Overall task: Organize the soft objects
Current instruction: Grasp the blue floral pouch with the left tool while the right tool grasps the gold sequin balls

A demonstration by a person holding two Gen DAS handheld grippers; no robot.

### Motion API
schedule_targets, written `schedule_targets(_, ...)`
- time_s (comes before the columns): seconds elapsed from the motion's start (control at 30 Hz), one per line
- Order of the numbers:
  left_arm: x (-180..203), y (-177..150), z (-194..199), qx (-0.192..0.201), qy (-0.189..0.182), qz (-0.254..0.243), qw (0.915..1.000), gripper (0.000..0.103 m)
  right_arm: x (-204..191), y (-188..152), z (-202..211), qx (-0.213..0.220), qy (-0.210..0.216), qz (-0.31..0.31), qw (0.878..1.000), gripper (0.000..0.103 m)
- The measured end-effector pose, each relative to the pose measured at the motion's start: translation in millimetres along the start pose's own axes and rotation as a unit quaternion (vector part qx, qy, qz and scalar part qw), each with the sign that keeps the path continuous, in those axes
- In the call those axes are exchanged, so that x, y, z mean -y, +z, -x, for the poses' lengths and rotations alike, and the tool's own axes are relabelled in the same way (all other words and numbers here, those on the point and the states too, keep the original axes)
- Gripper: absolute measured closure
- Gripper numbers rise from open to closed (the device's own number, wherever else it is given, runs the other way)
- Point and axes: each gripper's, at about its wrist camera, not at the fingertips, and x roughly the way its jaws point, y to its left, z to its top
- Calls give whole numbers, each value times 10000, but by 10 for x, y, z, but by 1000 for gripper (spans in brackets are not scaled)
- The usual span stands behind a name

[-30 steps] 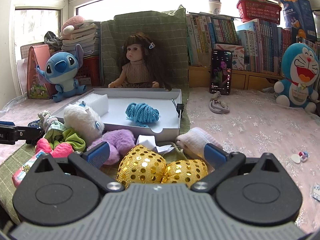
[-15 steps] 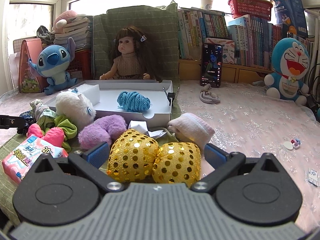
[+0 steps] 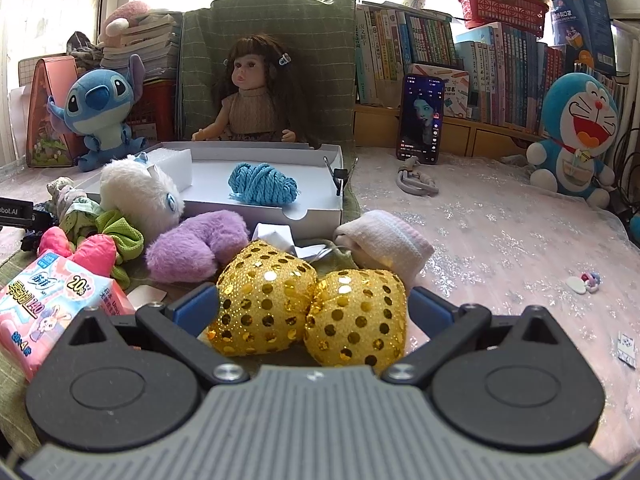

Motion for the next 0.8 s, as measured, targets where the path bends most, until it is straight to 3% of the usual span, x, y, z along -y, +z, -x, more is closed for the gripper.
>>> schedule_targets(0.33,69,135,-202,-33,-76,210,9997,7,-57,9,-82,-103,-9,-14,9999,0)
schedule_targets(0.57,120,100,-216,152,47,-293,9994,6,-66,-22,-111,-131,-35,11,9999,0)
schedule_targets(0.8,-26,73,-178,93,38,86,9999,6,-56,-24,-112,-125,-30,-23,9999,0)
